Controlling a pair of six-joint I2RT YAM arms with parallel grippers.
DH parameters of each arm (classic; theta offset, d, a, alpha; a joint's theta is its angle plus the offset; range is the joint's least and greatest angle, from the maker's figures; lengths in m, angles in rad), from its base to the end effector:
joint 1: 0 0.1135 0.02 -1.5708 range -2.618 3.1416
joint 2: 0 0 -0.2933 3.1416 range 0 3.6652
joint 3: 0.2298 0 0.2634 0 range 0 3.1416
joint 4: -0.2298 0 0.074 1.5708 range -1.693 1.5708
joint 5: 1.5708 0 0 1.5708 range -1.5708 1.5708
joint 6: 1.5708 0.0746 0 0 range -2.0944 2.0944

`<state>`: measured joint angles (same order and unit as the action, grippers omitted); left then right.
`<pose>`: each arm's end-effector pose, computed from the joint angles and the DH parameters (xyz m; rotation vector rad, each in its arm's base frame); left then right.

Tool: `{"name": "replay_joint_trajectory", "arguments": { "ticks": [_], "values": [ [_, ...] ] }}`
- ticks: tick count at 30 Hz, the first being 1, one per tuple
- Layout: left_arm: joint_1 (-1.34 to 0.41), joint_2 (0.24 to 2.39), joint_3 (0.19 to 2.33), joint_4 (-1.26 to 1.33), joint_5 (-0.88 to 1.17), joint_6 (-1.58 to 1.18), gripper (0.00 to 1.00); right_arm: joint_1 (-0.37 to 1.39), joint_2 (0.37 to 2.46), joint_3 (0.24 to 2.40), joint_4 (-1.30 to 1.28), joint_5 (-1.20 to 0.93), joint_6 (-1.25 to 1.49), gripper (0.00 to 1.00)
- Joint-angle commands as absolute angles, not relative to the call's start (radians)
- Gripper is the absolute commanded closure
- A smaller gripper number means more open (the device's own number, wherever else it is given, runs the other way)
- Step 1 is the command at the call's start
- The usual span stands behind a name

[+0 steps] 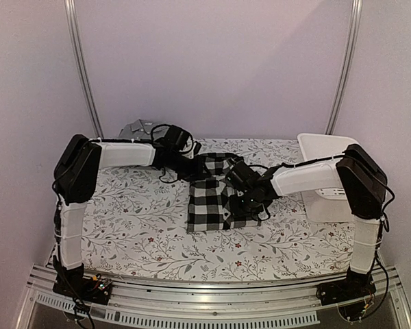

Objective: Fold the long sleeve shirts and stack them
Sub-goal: Smooth out the 2/3-rectangle-folded shirt at the center of the board.

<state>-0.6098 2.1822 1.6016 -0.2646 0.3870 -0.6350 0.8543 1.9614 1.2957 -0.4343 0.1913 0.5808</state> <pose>0.4189 -0.3270 0.1561 0.1603 2.5974 -0.9875 0.2978 0.3204 0.1423 -0.3014 2.6383 0.2268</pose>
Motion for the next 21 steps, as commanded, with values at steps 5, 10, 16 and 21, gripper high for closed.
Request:
{"name": "replay_joint_trajectory", "arguments": {
  "ticks": [5,10,16,21],
  "values": [
    [-0.619,1.995,1.484,-0.257,0.379,-0.605,0.65,0.851,1.991,1.213,-0.418,0.166,0.623,0.52],
    [-0.620,1.865,1.298,-0.237,0.374,-0.622,0.65,0.856,1.873,1.197,-0.452,0.186,0.625,0.46],
    [-0.649,1.699,1.033,-0.171,0.418,-0.650,0.67,0.854,1.720,1.125,-0.469,0.201,0.632,0.50],
    [-0.704,1.658,0.920,-0.136,0.414,-0.687,0.67,0.855,1.704,1.069,-0.462,0.184,0.631,0.61]
  ]
}}
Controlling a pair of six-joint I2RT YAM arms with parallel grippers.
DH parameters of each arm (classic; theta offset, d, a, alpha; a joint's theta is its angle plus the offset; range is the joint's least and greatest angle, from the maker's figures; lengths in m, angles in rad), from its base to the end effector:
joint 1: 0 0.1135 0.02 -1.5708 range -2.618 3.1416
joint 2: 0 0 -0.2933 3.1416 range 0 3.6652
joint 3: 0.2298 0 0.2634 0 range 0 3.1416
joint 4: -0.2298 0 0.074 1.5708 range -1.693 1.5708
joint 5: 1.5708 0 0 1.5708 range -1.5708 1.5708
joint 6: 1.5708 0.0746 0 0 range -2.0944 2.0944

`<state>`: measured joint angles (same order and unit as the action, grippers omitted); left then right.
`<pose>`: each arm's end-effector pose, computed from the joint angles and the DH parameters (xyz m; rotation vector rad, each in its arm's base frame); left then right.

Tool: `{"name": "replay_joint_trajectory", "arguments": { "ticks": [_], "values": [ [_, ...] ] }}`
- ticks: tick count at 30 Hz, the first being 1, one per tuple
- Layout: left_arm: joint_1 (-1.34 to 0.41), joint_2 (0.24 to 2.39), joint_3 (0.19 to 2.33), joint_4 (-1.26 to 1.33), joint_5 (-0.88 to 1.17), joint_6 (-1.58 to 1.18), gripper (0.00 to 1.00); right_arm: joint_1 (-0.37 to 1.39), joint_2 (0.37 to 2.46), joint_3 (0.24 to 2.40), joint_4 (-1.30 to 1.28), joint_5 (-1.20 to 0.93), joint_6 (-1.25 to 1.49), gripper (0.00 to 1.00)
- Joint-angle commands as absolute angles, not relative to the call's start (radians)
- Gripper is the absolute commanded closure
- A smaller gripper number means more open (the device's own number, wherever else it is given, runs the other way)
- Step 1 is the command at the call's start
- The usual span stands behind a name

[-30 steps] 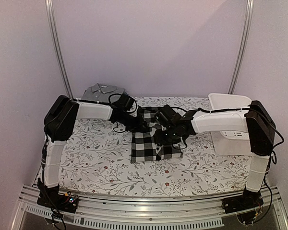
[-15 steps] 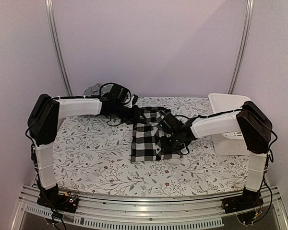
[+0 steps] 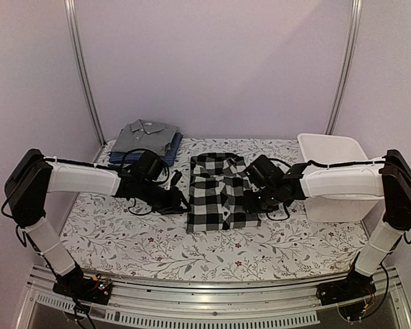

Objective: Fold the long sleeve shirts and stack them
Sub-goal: Smooth out the 2/3-rectangle-folded shirt at the center of the board, then move the 2/3-rectangle-folded shirt to the center of the board.

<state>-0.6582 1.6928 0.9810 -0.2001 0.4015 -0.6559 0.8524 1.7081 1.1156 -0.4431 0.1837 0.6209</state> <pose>0.2800 -0.2533 0.1697 0.1899 2.6850 -0.9934 0.2614 0.2783 0.1838 -0.2358 2.5989 0.3025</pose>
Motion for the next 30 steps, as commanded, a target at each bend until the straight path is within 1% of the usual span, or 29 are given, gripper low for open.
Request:
{"name": "replay_joint_trajectory", "arguments": {
  "ticks": [1,8,13,21,25,30],
  "values": [
    [-0.711,1.659,0.904,-0.131,0.412,-0.695,0.67,0.854,1.706,1.057,-0.462,0.184,0.633,0.62],
    [-0.759,1.666,0.836,-0.119,0.390,-0.701,0.68,0.851,1.661,0.960,-0.436,0.169,0.646,0.65],
    [-0.775,1.674,0.826,-0.112,0.377,-0.697,0.68,0.847,1.685,0.937,-0.419,0.149,0.637,0.69],
    [-0.807,1.687,0.826,-0.101,0.329,-0.674,0.69,0.847,1.652,0.907,-0.413,0.146,0.633,0.70],
    [-0.819,1.713,0.840,-0.119,0.290,-0.667,0.71,0.848,1.616,0.883,-0.409,0.169,0.625,0.69],
    [-0.834,1.733,0.843,-0.123,0.257,-0.659,0.72,0.847,1.590,0.837,-0.355,0.152,0.585,0.69]
  ]
}}
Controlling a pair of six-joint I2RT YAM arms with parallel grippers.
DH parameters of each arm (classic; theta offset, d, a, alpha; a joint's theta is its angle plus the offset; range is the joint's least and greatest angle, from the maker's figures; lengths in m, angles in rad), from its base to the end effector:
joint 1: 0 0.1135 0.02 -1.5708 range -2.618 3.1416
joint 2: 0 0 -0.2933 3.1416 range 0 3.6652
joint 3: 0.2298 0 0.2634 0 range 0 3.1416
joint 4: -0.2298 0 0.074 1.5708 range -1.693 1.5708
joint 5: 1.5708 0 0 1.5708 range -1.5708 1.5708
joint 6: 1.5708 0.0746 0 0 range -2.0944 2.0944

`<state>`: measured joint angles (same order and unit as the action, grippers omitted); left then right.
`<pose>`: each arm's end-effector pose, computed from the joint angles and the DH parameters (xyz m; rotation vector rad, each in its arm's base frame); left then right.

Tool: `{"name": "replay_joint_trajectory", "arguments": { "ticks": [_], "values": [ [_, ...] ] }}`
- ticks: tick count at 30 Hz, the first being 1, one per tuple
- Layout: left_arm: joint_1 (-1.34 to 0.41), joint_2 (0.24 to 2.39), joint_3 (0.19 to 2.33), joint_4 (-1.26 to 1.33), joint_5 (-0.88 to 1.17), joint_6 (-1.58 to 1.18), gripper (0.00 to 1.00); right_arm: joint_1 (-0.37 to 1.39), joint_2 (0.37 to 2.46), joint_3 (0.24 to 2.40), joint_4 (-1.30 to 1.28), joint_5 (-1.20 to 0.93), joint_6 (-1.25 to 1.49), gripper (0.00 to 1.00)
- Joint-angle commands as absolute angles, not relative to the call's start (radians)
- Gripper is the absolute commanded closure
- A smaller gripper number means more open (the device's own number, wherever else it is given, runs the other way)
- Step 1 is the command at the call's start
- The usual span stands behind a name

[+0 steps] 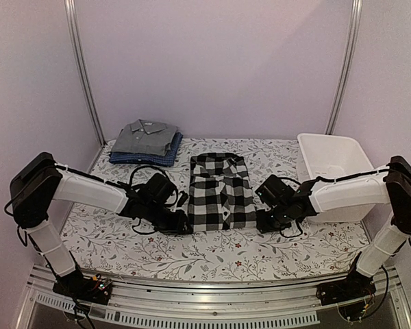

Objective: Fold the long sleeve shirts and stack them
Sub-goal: Move the 2/3-rectangle-folded shirt to the center of the board.

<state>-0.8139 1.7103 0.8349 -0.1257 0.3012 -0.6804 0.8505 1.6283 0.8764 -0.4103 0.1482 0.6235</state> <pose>0.2239 -0.2693 0.1232 0.3104 2.7806 -0.8674 0.2219 0.2362 0.1393 -0.2676 2.7190 0.2302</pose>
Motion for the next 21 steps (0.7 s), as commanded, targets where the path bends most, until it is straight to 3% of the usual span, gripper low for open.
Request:
{"name": "replay_joint_trajectory", "arguments": {
  "ticks": [1,21],
  "values": [
    [-0.836,1.733,0.841,-0.121,0.258,-0.658,0.72,0.847,1.580,0.826,-0.331,0.149,0.577,0.68],
    [-0.849,1.709,0.792,-0.090,0.210,-0.624,0.69,0.847,1.684,0.793,-0.189,0.126,0.474,0.72]
  ]
}}
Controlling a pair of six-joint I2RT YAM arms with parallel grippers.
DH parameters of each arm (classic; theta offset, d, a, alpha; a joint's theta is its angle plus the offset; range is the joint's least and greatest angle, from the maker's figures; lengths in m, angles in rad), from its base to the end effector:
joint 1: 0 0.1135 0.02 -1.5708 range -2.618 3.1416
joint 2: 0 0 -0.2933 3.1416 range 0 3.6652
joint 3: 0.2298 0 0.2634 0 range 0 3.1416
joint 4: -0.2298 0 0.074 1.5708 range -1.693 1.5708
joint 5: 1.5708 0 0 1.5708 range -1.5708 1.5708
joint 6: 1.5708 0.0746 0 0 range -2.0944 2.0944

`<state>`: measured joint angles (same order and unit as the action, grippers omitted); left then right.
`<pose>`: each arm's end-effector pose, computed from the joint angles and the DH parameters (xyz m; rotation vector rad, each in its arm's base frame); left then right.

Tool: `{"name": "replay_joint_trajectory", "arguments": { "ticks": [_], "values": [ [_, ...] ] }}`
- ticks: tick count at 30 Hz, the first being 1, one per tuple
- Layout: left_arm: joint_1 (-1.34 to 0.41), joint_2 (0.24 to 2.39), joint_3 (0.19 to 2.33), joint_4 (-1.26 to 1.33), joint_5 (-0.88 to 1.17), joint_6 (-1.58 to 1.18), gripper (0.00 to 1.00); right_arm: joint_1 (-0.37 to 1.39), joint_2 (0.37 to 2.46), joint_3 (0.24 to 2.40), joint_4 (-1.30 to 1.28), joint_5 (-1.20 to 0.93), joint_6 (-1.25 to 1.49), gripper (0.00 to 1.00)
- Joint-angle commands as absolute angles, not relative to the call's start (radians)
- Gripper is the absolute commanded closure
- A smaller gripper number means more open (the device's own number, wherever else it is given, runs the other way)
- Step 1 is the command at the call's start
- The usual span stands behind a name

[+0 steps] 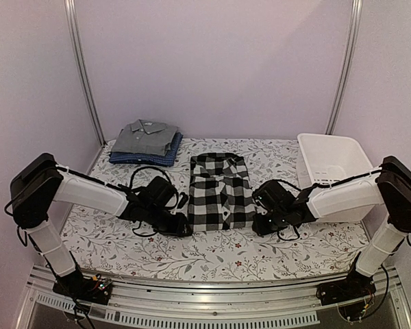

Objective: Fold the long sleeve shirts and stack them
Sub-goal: Move the 2/3-rectangle-folded shirt to the center of the board.

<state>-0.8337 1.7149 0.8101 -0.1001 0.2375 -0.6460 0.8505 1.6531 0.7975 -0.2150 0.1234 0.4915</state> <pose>0.2198 -0.2682 0.1155 0.3557 2.7522 -0.7880 0.2236 0.2409 0.1216 -0.4335 2.6244 0.2937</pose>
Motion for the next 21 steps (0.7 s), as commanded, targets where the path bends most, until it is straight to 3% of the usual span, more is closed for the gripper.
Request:
{"name": "replay_joint_trajectory", "arguments": {
  "ticks": [1,6,10,17,21],
  "values": [
    [-0.849,1.715,0.793,-0.081,0.213,-0.623,0.69,0.847,1.689,0.794,-0.189,0.128,0.473,0.72],
    [-0.860,1.756,0.821,-0.066,0.217,-0.615,0.71,0.847,1.700,0.796,-0.183,0.134,0.471,0.73],
    [-0.861,1.767,0.830,-0.072,0.201,-0.620,0.77,0.847,1.703,0.795,-0.187,0.144,0.469,0.77],
    [-0.863,1.738,0.854,-0.123,0.180,-0.619,0.98,0.863,1.691,0.816,-0.229,0.158,0.462,0.95],
    [-0.869,1.692,0.844,-0.159,0.177,-0.627,1.00,0.892,1.666,0.809,-0.257,0.152,0.464,1.00]
  ]
}}
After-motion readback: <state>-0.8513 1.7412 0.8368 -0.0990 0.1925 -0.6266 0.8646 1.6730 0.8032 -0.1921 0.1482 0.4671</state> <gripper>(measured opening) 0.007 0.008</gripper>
